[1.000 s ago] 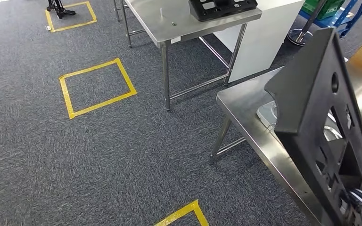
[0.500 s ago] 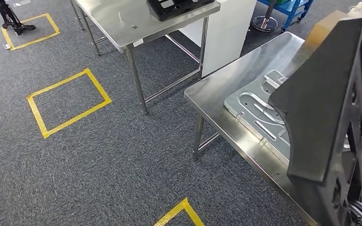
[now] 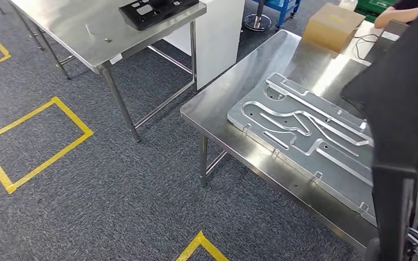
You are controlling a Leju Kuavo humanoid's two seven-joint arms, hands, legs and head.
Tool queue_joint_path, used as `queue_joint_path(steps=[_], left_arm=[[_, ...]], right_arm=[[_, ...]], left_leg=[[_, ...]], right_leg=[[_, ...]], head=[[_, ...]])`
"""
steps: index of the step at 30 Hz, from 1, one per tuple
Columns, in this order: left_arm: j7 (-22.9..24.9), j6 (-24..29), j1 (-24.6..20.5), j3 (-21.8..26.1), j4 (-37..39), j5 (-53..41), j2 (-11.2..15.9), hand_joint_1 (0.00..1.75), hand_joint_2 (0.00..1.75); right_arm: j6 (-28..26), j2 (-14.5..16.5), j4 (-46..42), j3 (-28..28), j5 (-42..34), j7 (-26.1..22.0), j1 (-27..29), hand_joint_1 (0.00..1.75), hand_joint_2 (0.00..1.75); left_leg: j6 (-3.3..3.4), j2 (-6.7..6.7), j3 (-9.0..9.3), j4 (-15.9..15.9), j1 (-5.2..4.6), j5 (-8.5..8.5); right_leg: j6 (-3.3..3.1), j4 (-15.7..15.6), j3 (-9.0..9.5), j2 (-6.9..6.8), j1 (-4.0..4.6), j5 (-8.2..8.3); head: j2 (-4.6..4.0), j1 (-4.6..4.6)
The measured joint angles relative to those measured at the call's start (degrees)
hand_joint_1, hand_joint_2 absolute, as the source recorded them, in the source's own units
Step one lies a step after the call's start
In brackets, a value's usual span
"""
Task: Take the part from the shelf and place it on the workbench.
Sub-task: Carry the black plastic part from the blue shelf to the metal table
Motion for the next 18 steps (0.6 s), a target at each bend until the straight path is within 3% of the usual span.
queue_joint_path(steps=[2,3,4,5,6,7,9,11,13,14,16,18], left_arm=[[0.00,0.04,0.11,0.02,-0.03,0.02,0.03,0.00,1.75],[0.00,0.07,0.19,0.03,-0.04,0.02,0.05,0.00,1.75],[-0.01,0.09,0.26,0.04,-0.04,0.02,0.10,0.00,1.75],[-0.08,0.12,0.30,0.05,-0.04,0.04,0.15,0.00,1.75],[-0.28,0.15,0.31,0.09,-0.04,0.17,0.18,0.00,1.75],[-0.57,0.17,0.33,0.21,-0.04,0.34,0.19,0.00,1.75],[-1.24,0.15,0.39,0.56,-0.04,0.94,0.18,0.00,1.75],[-1.63,0.05,0.51,0.94,-0.04,1.52,0.21,0.00,1.75],[-1.81,-0.09,0.55,1.30,-0.05,1.87,0.28,0.00,1.75],[-1.85,-0.20,0.56,1.48,-0.08,2.04,0.32,0.00,1.75],[-1.98,-0.62,0.60,1.85,-0.15,2.35,0.33,0.00,1.75],[-2.27,-1.07,0.65,2.14,-0.19,2.54,0.37,0.00,1.75]], right_arm=[[0.00,-0.95,0.22,0.64,-0.24,1.52,-0.01,1.75,1.75],[0.00,-1.34,0.36,0.85,-0.48,2.09,-0.05,1.75,1.75],[0.00,-1.62,0.50,0.91,-0.81,2.45,-0.04,1.75,1.75],[0.00,-1.91,0.64,0.91,-1.22,2.75,0.05,1.75,1.75],[0.00,-2.18,0.75,0.91,-1.65,3.00,0.20,1.75,1.75],[0.00,-2.43,0.82,0.91,-2.04,3.16,0.35,1.75,1.75],[0.00,-2.83,0.87,0.91,-2.54,3.30,0.58,1.75,1.75],[0.00,-3.05,0.89,0.91,-2.69,3.30,0.71,1.75,1.75],[0.00,-3.19,0.88,0.91,-2.58,3.30,0.97,1.75,1.75],[0.00,-3.24,0.87,0.91,-2.43,3.30,1.13,1.75,1.75],[-0.01,-3.33,0.85,0.92,-1.93,3.31,1.26,1.75,1.75],[-0.01,-3.35,0.87,0.93,-1.58,3.37,1.21,1.75,1.75]], left_leg=[[0.46,1.55,0.27,-0.44,0.02,0.23],[0.56,2.34,0.28,-0.48,-0.06,0.20],[0.59,3.13,0.29,-0.47,-0.15,0.08],[0.60,3.92,0.38,-0.47,-0.21,-0.10],[0.58,4.66,0.56,-0.47,-0.23,-0.33],[0.54,5.38,0.87,-0.48,-0.24,-0.62],[0.27,6.63,1.61,-0.52,-0.36,-1.25],[-0.27,7.64,2.06,-0.60,-0.54,-1.81],[-0.79,8.66,2.47,-0.88,-0.71,-2.17],[-1.06,8.58,2.70,-0.84,-0.73,-2.44],[-1.63,6.41,1.91,1.64,-0.69,-4.12],[-2.05,3.64,-1.58,8.62,-0.56,-7.45]], right_leg=[[0.50,4.99,-2.40,-3.89,0.06,-2.71],[0.72,8.69,-4.27,-5.01,-0.07,-4.38],[0.85,12.05,-5.99,-5.41,-0.24,-5.51],[0.91,13.83,-6.95,-5.56,-0.36,-5.62],[0.90,13.56,-6.83,-5.68,-0.43,-4.69],[0.81,11.01,-5.50,-5.98,-0.42,-2.88],[0.19,3.27,-1.47,-8.06,0.07,0.22],[-0.68,-0.83,0.51,-9.50,0.75,0.88],[-1.27,-1.16,0.44,-8.54,0.96,0.70],[-1.49,-1.46,0.56,-7.90,0.77,0.75],[-1.98,-2.15,1.00,-6.74,0.25,0.87],[-2.41,-2.35,1.30,-5.59,0.00,0.80]], head=[[-0.01,0.43],[-0.01,0.63],[-0.01,0.62],[-0.01,0.65],[-0.01,0.65],[-0.01,0.67],[-0.01,0.68],[0.00,0.65],[-0.01,0.63],[-0.01,0.61],[-0.01,0.39],[-0.01,0.14]])
